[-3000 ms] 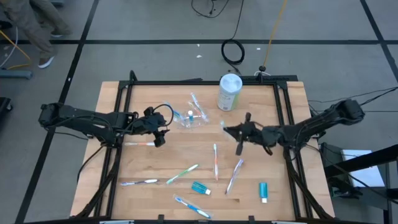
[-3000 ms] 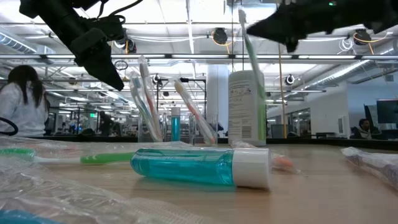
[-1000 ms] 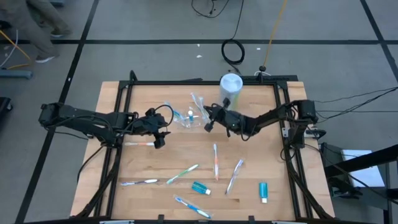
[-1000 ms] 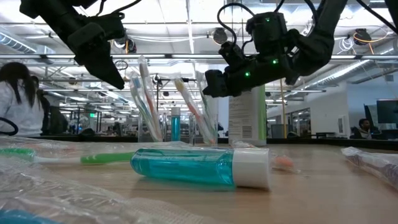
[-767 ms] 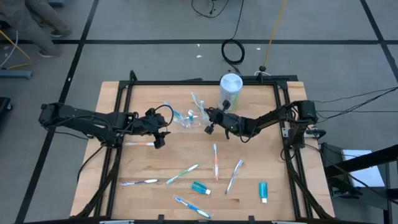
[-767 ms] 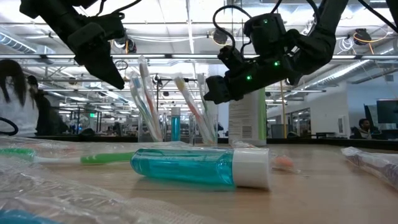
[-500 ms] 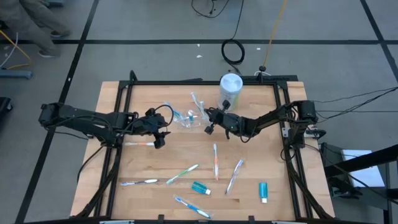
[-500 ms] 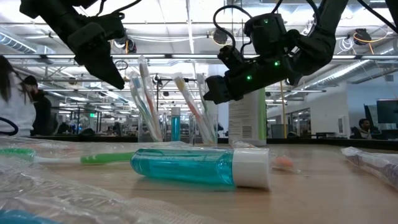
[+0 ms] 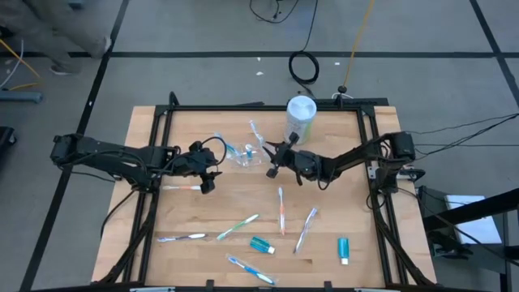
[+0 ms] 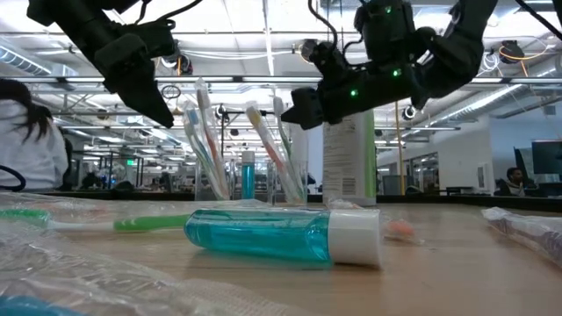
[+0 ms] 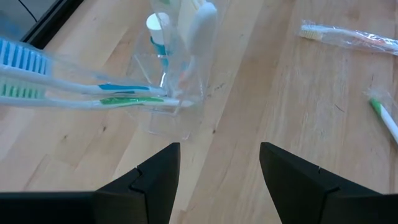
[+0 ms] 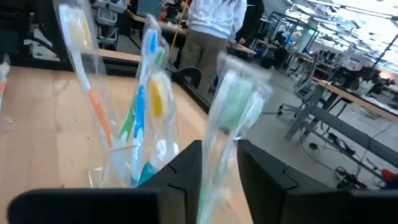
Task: Pick & Place toothbrushing station
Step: Put the blue mouthwash into the transparent organizer
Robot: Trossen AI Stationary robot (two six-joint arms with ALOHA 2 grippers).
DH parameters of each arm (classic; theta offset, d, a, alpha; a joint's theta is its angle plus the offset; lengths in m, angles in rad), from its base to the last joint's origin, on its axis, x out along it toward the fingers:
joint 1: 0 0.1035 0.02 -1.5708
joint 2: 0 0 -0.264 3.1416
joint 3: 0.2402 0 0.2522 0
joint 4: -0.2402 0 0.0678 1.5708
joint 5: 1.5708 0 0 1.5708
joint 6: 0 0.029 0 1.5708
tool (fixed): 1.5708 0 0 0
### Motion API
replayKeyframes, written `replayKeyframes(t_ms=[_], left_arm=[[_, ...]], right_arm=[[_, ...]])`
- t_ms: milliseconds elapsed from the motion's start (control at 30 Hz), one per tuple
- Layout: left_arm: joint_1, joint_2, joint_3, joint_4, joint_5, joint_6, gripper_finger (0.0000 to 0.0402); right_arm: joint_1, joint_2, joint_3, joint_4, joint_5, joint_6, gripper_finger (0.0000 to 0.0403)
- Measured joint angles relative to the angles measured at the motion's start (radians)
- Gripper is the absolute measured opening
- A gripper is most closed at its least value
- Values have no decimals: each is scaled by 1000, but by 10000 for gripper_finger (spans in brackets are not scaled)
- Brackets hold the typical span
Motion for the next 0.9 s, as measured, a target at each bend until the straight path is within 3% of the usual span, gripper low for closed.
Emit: replayKeyframes(t_ms=[167, 500, 600, 800, 900], left_arm=[[0, 0, 0, 1, 1, -2, 227], [0, 0, 0, 22, 28, -1, 227], [-6, 0, 0, 25, 47, -1, 227], [-53, 0, 0, 26, 121, 6, 227], [-94, 0, 0, 30, 150, 3, 227]], right_arm=[[47, -98, 0, -180, 52, 52, 124], [180, -292, 1, -716, 38, 415, 138], [209, -307, 1, -786, -41, 476, 136], [242, -303, 1, -784, -314, 509, 135], [255, -300, 1, -782, -383, 509, 135]])
